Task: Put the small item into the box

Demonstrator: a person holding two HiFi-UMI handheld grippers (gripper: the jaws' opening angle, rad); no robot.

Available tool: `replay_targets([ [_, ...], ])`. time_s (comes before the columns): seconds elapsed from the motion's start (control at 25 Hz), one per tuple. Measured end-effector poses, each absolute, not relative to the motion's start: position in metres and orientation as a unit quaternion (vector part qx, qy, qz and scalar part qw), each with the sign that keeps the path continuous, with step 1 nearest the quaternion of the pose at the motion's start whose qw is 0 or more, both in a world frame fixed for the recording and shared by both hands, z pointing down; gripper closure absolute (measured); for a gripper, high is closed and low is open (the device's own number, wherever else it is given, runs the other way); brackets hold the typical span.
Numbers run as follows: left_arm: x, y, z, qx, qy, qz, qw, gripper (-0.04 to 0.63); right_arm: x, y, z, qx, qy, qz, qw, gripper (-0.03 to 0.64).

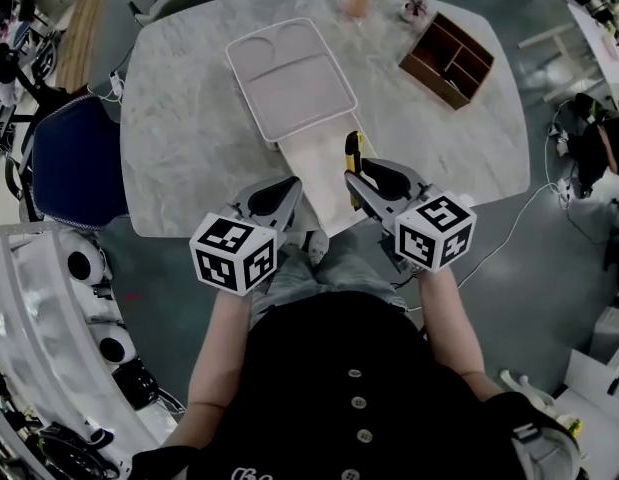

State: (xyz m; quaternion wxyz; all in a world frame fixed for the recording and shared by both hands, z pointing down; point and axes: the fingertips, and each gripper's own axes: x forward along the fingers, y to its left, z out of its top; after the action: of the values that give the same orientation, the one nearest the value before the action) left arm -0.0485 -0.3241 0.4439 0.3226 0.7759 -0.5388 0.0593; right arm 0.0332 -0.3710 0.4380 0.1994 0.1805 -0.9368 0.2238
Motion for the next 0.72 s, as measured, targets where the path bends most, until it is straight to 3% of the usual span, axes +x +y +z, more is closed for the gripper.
replay_targets([
  [0.72, -0.074, -0.305, 0.473, 0.76, -0.546, 0.035, 0.35, 0.578, 0.003, -0.368, 0.498, 0.138, -0.912, 0.153, 0.354, 0.495],
])
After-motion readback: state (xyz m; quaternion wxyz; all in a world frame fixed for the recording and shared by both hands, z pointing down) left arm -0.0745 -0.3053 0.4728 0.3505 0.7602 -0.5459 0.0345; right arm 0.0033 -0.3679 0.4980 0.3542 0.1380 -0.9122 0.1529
